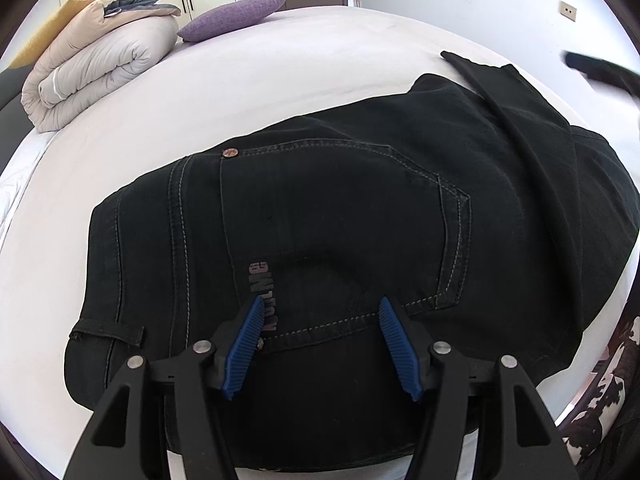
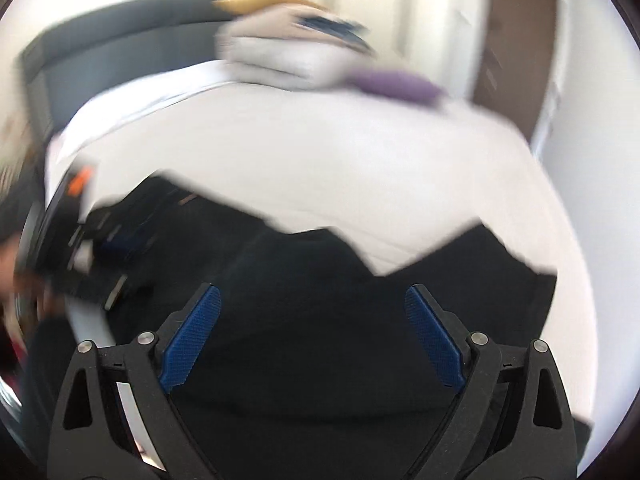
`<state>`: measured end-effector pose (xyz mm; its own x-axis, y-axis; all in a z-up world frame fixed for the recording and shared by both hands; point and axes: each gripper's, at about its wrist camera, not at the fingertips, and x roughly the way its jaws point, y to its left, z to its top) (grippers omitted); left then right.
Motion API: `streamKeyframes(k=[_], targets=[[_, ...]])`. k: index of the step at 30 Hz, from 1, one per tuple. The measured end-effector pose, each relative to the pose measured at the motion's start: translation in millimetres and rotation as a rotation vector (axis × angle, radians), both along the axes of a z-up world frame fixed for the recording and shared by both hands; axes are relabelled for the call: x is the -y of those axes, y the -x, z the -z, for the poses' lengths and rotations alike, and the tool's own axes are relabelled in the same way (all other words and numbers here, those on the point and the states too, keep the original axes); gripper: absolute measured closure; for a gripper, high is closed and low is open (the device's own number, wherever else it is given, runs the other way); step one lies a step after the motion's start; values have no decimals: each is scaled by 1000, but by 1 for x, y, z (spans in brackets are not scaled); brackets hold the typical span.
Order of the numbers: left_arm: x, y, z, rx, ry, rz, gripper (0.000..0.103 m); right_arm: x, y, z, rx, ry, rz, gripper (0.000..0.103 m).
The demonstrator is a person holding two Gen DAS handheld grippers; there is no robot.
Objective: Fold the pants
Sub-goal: 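Open both tools and release the turned jeans onto the bed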
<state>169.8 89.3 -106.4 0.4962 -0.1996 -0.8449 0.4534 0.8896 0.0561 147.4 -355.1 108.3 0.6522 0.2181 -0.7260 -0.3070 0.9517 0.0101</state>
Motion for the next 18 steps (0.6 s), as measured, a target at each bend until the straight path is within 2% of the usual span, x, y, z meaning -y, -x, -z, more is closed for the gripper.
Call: streamKeyframes(k=[1, 4, 6, 9, 12, 15, 18], targets=[[0, 1, 1, 2, 0, -2, 39, 25, -35, -2, -67, -52, 109, 9], [-1, 1, 1, 7, 9, -8, 40, 65, -104, 6, -182, -60, 290, 9], [-1, 2, 1, 12, 12, -12, 40, 80, -151, 29, -331, -84, 366, 9], [-2, 2, 0, 14, 12, -14, 40, 90, -191, 63, -455, -48, 478, 14], [-2, 2, 0, 16, 11, -13, 40, 91, -214, 87, -500, -4, 554, 15], [-2, 2, 1, 16, 13, -13, 40, 79, -224, 101, -522, 21, 570, 15], [-2, 3, 1, 20, 16, -15, 40, 74, -227, 105, -503, 46, 576, 31]])
